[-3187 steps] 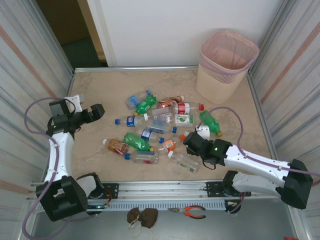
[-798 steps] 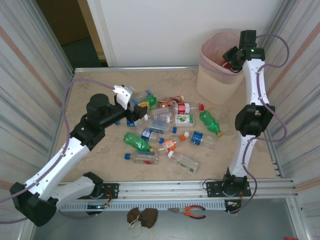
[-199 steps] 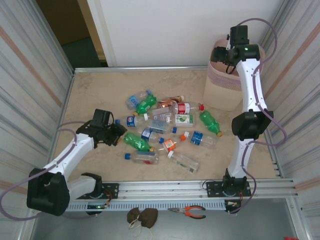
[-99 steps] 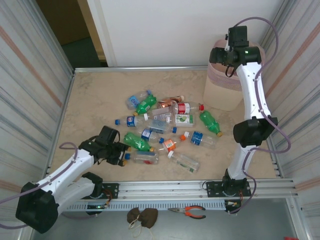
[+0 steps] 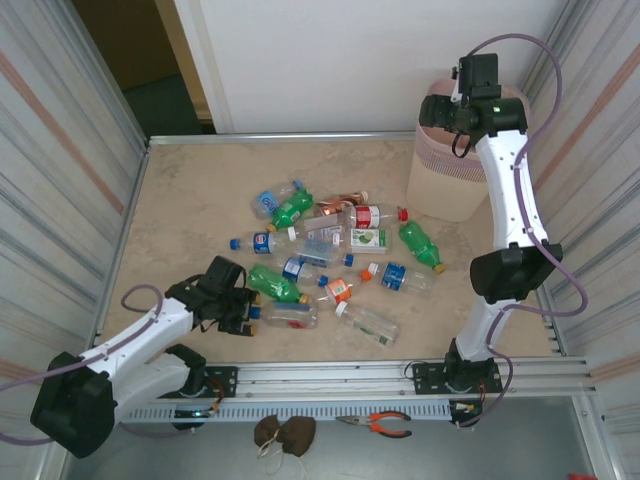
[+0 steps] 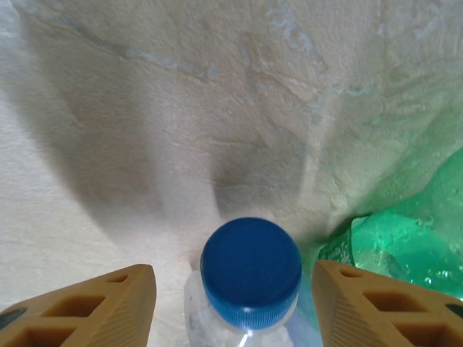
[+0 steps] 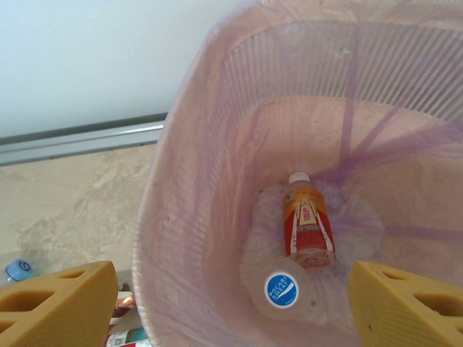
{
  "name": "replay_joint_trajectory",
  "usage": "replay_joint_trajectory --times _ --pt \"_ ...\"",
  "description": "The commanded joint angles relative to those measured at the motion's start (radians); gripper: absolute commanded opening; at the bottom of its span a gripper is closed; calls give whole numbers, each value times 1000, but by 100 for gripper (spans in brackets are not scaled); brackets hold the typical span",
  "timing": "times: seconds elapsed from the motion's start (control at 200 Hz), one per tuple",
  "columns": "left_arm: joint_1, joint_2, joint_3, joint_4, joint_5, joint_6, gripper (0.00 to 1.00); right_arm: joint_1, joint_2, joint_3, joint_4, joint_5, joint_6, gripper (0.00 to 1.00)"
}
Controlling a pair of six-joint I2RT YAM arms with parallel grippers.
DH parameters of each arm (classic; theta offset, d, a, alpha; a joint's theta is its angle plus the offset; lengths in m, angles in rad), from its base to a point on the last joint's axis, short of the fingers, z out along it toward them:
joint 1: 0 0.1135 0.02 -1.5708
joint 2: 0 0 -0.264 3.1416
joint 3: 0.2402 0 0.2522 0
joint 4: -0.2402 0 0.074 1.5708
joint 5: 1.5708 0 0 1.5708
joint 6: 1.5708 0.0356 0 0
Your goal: Put the plastic bottles in the bin
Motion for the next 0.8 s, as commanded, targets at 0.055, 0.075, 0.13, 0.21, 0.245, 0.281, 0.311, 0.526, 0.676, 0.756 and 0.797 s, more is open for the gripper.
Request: replay_joint_trajectory --times 0.055,0.075,0.13,0.21,0.245,0.281,0.311,0.526,0.676,0.756,0.797 --pt "-7 43 -33 94 -37 -73 56 10 -64 -11 9 24 -21 81" --pt "-7 49 -33 95 -41 -74 56 10 -67 -13 9 25 -21 81" --pt "-6 61 -29 91 -57 -74 55 10 -73 -21 15 23 -22 81" --pt "-6 73 -31 93 -76 -81 54 12 -82 -28 17 21 -24 81" --pt "-6 75 -31 93 -83 -84 53 12 -85 -31 18 21 -25 81" --pt "-7 77 -30 93 -90 -86 53 11 -86 -34 17 21 -27 81" --pt "-6 81 -30 92 -96 -87 52 11 -88 -35 17 22 -27 81" --pt "-7 106 2 31 -114 -74 49 11 -108 -64 32 21 -30 81" --pt "-5 117 7 35 -117 -68 47 12 -111 -69 32 20 -32 80" --pt "-6 127 7 48 -110 -68 45 11 -115 -72 35 19 -33 80" --pt "-4 133 8 53 -103 -67 44 12 -117 -75 37 18 -33 80"
